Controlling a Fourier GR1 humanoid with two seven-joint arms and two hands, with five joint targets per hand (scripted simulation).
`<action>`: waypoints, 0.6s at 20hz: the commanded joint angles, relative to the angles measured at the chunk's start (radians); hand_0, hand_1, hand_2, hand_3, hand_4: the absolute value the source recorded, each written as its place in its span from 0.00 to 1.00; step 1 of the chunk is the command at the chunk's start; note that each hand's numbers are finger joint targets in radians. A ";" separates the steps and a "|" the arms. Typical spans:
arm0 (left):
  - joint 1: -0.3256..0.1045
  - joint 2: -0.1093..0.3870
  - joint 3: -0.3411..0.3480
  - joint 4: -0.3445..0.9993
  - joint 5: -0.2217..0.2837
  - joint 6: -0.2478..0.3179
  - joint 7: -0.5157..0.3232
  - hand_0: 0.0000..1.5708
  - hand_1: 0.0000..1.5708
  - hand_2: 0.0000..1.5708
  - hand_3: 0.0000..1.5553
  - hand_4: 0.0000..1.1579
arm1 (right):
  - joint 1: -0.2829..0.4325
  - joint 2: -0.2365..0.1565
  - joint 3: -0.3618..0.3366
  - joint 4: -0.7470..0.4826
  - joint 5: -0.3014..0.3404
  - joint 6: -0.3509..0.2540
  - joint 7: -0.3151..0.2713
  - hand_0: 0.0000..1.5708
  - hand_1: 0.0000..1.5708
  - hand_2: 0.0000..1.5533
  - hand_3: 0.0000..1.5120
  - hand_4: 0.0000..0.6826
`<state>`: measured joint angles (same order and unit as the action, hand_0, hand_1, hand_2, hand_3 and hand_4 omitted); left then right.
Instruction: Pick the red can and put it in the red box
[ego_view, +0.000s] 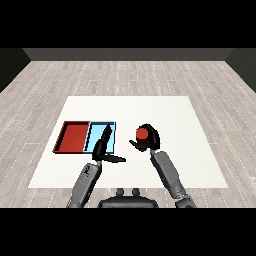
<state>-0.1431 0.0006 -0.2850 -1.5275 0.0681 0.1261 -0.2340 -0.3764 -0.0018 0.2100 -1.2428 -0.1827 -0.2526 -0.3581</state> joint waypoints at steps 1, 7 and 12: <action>-0.012 -0.001 -0.129 -0.014 -0.001 0.110 0.015 0.00 0.00 0.00 0.00 0.00 | -0.006 0.002 0.021 -0.048 0.008 -0.028 0.045 0.90 0.90 0.92 0.93 0.94; -0.133 -0.001 -0.145 0.107 0.063 0.140 0.010 0.00 0.00 0.00 0.00 0.00 | -0.029 0.002 0.106 -0.063 -0.018 -0.062 0.033 0.88 0.88 0.90 0.92 0.92; -0.125 -0.001 -0.124 0.102 0.022 0.106 0.015 0.00 0.00 0.00 0.00 0.00 | -0.104 0.002 0.218 -0.043 -0.077 -0.160 0.033 0.89 0.89 0.91 0.93 0.90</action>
<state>-0.2640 0.0001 -0.4154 -1.4334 0.1096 0.2475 -0.2184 -0.4184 -0.0003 0.3328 -1.2972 -0.2110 -0.3258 -0.3382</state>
